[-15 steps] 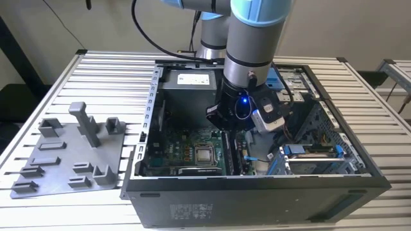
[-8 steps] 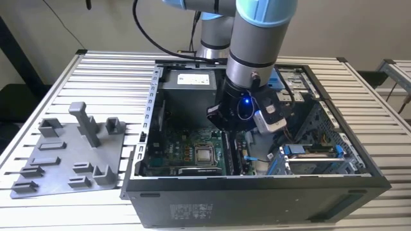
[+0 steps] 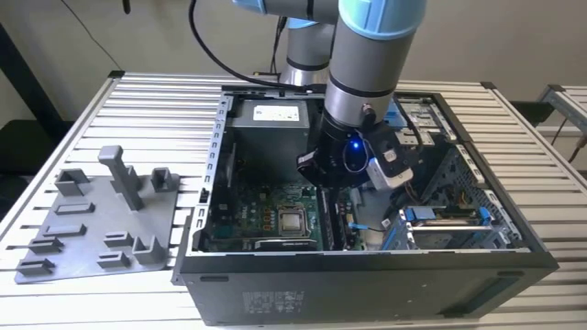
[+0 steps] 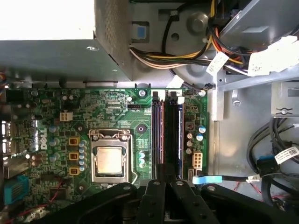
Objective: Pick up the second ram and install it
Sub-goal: 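Press down the second ram until it locks into place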
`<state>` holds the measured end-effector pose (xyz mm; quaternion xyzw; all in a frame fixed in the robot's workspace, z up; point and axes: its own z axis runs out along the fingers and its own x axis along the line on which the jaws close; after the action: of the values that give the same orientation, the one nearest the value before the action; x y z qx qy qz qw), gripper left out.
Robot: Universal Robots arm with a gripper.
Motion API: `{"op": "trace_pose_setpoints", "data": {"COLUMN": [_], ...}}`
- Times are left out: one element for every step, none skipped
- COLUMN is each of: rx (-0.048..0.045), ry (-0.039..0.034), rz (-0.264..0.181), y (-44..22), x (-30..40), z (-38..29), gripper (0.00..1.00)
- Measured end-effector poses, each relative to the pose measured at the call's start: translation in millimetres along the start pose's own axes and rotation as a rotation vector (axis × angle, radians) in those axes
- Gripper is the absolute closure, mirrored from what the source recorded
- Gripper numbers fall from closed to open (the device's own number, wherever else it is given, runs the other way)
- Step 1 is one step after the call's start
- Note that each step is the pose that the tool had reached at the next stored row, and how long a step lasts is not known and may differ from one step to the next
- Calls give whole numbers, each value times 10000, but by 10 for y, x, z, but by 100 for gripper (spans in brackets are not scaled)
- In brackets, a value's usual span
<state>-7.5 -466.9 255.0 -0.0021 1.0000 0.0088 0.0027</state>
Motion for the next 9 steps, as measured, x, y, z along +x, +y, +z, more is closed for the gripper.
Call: {"op": "trace_pose_setpoints", "data": {"rx": [-1,-1,-2,-3,-3,-4,-5,-6,-8], "ry": [-9,-12,-14,-14,-14,-12,-11,-9,-7], "rz": [-186,-365,-555,-734,-914,-1093,-1279,-1457,-1637], "y": [0,0,0,0,0,0,0,0,0], "x": [0,0,1,1,1,1,1,1,2], "z": [0,0,0,0,0,0,0,0,0], "gripper": [89,89,89,89,89,89,89,89,89]}}
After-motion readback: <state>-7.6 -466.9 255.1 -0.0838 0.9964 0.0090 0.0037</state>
